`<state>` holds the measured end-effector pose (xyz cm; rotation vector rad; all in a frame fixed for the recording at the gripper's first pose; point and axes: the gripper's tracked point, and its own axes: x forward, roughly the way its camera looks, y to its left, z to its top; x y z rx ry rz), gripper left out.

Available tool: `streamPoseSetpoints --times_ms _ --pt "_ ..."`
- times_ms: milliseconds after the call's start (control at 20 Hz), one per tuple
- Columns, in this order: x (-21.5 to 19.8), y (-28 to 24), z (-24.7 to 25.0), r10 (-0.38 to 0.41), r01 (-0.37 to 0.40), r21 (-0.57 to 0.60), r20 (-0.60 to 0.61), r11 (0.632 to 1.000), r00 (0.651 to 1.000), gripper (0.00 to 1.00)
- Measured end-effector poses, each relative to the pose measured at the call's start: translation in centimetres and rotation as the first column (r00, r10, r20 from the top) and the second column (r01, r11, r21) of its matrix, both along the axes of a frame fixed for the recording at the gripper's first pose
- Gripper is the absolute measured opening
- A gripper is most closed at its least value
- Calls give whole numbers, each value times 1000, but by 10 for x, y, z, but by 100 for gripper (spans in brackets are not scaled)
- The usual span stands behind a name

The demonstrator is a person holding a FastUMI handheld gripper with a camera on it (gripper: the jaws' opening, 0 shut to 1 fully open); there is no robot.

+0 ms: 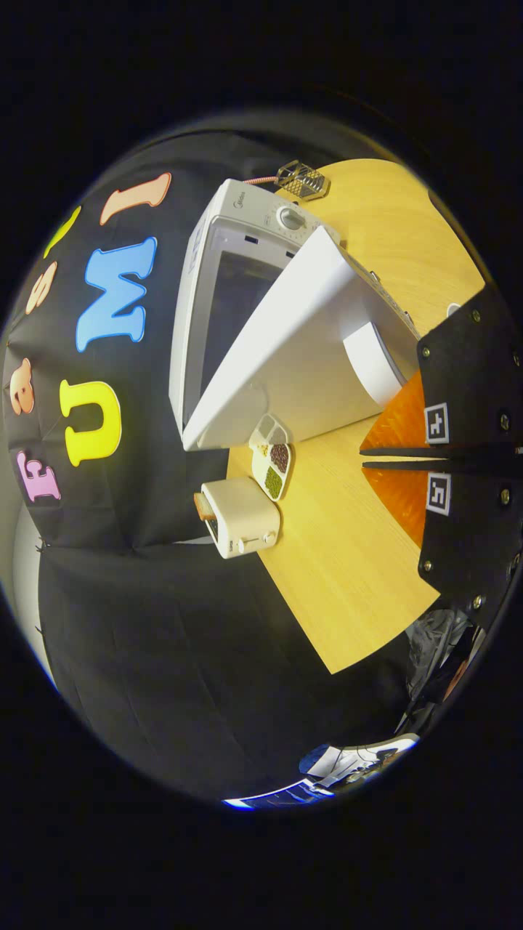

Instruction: Open the microwave, put the food inside, and close the microwave door.

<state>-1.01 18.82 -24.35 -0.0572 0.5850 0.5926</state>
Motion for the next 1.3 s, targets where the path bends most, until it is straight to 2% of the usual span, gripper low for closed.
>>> streamPoseSetpoints --times_ms 550,1300 --pt "70 -79 4 -153 153 -24 25 988 988 1" --pt "172 -121 10 -311 313 -21 72 949 948 1"
